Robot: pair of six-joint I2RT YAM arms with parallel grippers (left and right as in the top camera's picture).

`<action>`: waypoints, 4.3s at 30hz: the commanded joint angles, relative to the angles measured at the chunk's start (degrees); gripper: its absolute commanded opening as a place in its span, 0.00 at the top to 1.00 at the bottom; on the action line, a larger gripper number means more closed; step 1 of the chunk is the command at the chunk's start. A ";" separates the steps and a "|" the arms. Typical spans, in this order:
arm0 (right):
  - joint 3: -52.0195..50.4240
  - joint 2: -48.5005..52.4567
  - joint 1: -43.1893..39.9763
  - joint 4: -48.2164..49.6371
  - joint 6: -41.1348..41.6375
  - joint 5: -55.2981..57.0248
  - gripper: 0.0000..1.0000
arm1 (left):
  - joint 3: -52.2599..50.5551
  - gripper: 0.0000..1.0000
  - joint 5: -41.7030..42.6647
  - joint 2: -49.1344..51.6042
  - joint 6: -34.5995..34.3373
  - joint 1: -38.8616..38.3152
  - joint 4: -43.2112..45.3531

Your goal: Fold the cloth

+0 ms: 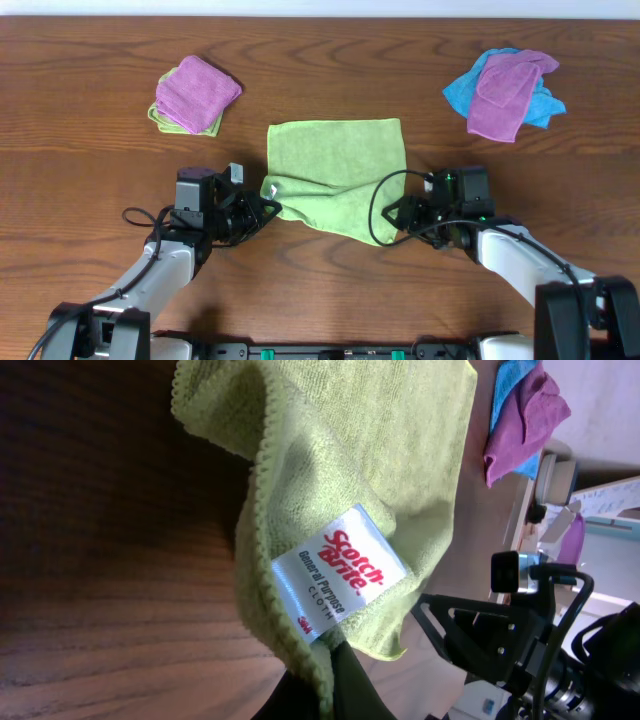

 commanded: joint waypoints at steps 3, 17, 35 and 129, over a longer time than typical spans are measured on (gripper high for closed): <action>-1.79 6.12 2.86 1.86 1.86 3.96 0.46 | 1.31 0.94 1.07 -0.61 -0.26 0.37 -0.11; -1.77 2.49 2.86 -0.90 -2.75 1.38 0.99 | 1.31 0.94 2.91 -1.84 0.24 0.37 -0.17; -1.75 -19.69 2.78 -18.82 -6.36 2.58 0.99 | 1.33 0.94 5.97 -12.07 6.34 0.37 -19.37; 16.20 6.51 -0.70 -6.05 -3.30 16.39 0.71 | 25.51 0.94 -10.95 21.20 5.99 -5.05 -2.45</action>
